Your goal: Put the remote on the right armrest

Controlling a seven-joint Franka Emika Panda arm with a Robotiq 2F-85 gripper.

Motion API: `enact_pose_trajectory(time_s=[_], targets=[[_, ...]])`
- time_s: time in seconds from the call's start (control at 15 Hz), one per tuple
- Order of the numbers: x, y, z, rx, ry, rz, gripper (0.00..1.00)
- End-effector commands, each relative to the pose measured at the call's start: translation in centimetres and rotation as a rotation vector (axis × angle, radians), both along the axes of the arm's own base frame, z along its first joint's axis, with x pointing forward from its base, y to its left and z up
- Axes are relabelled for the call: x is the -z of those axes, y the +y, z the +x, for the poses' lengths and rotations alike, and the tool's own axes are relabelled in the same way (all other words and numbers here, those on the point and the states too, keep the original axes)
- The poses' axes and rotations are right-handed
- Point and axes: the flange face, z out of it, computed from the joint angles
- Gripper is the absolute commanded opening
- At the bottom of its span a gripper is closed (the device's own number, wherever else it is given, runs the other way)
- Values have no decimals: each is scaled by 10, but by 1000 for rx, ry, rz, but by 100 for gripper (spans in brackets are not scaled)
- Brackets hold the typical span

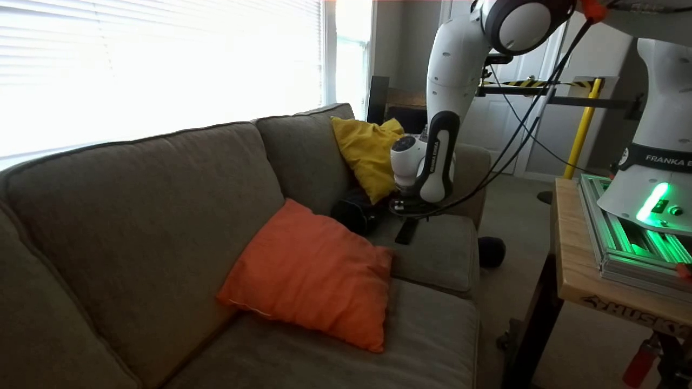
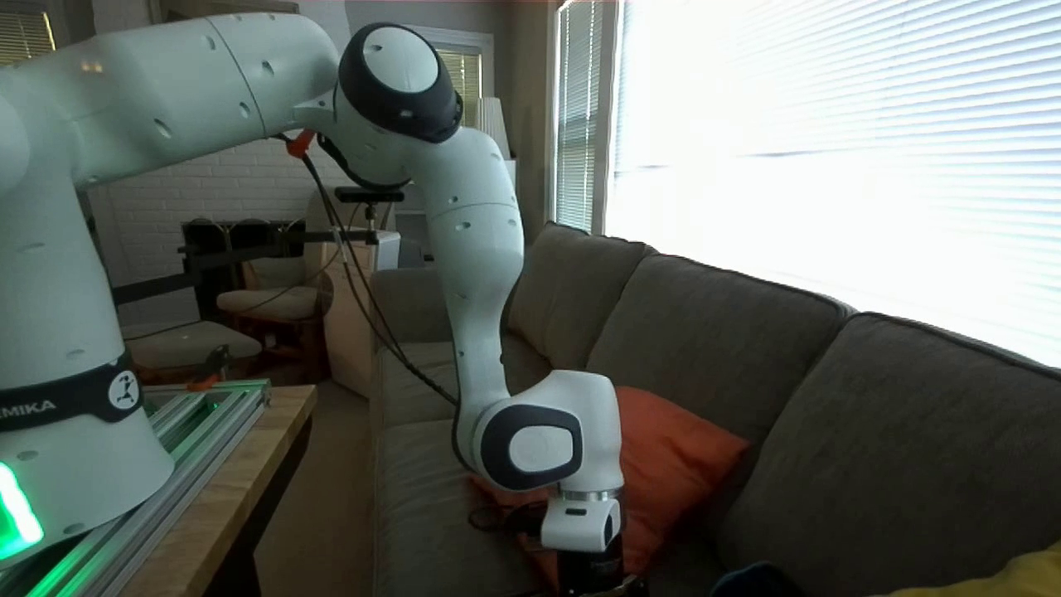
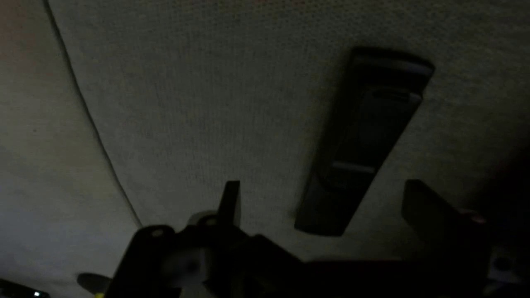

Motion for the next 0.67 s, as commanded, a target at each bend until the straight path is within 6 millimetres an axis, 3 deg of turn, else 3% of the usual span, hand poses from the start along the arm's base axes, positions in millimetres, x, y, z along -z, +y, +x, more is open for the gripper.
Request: enact_pose_trajectory(time_s=[0.0, 0.27, 0.6], targets=[[37, -18, 11, 23, -47, 64, 100], [56, -34, 29, 23, -99, 61, 100], [71, -28, 49, -5, -111, 83, 100]])
